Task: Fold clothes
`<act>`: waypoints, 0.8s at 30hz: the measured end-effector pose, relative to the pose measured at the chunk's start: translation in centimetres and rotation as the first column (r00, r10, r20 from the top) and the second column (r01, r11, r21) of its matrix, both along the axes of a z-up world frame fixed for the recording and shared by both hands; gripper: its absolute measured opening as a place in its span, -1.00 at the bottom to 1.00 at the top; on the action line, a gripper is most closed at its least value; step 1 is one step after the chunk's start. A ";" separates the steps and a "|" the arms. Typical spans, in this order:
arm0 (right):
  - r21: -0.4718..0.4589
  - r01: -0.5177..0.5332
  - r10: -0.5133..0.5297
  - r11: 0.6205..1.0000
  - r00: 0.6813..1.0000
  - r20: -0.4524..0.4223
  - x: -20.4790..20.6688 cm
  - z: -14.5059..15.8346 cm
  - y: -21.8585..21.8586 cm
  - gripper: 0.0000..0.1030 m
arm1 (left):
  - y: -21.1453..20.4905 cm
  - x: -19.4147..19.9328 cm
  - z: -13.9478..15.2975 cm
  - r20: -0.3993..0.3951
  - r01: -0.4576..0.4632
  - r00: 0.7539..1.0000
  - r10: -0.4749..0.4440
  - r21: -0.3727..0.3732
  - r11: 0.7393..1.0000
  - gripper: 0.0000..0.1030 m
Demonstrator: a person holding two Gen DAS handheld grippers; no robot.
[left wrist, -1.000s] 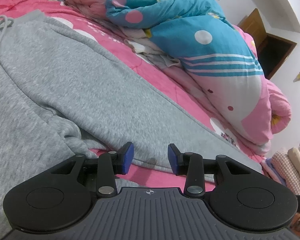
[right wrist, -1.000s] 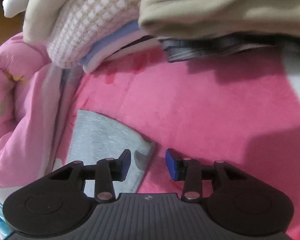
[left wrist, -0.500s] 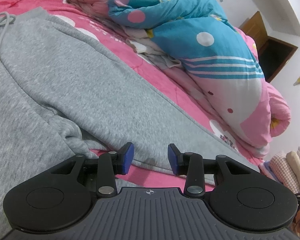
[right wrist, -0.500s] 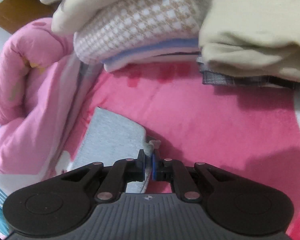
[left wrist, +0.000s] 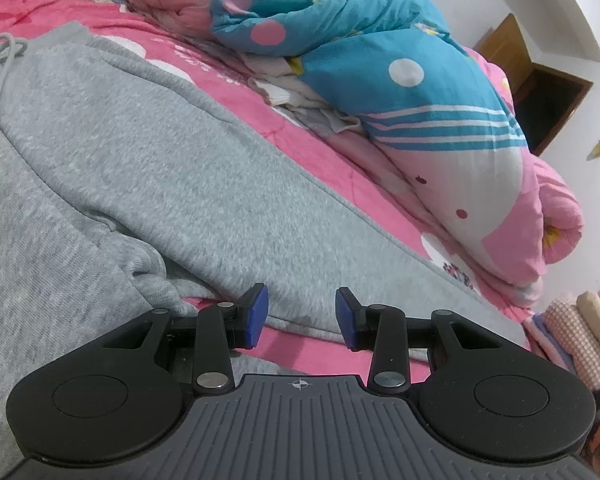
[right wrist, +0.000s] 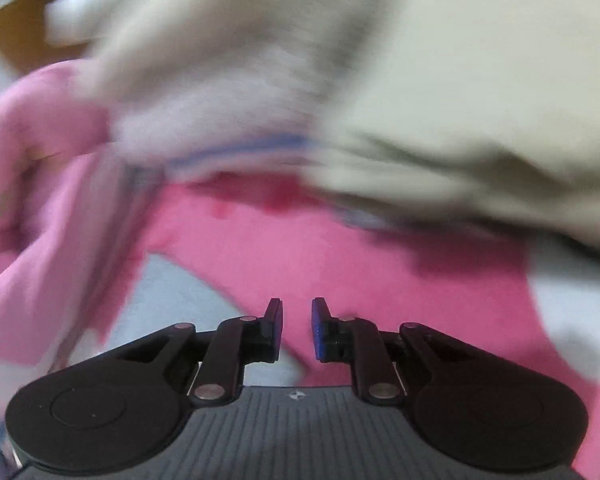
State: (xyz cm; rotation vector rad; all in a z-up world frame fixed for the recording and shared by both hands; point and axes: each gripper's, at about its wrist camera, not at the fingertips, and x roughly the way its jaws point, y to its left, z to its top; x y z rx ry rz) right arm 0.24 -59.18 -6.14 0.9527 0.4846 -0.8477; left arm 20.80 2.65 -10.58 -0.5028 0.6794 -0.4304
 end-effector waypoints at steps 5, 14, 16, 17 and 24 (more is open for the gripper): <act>-0.052 -0.354 0.357 0.934 0.932 0.058 6.9 0.3 3.1 -0.67 | -0.2 -0.1 0.0 0.009 0.005 1.000 -0.005 0.020 1.000 -0.27; 0.022 -0.091 0.090 0.996 0.995 0.049 1.6 -4.2 -1.4 -1.00 | -0.2 0.0 0.1 0.008 0.019 1.000 -0.019 0.029 0.999 -0.27; 0.003 0.020 -0.020 1.000 1.000 -0.001 -1.8 -3.4 -2.7 -1.00 | -0.5 -0.1 0.2 0.018 0.015 1.000 -0.016 0.049 0.999 -0.27; -0.022 0.054 -0.055 0.998 0.997 -0.047 -2.9 -3.0 -3.1 -1.00 | -0.6 -0.2 0.2 0.026 0.011 1.000 -0.013 0.063 0.998 -0.27; -0.201 -0.195 0.182 0.960 0.980 -0.083 1.1 3.5 3.0 -0.88 | -3.2 -2.5 1.6 0.226 -0.051 0.974 -0.017 0.291 0.955 -0.26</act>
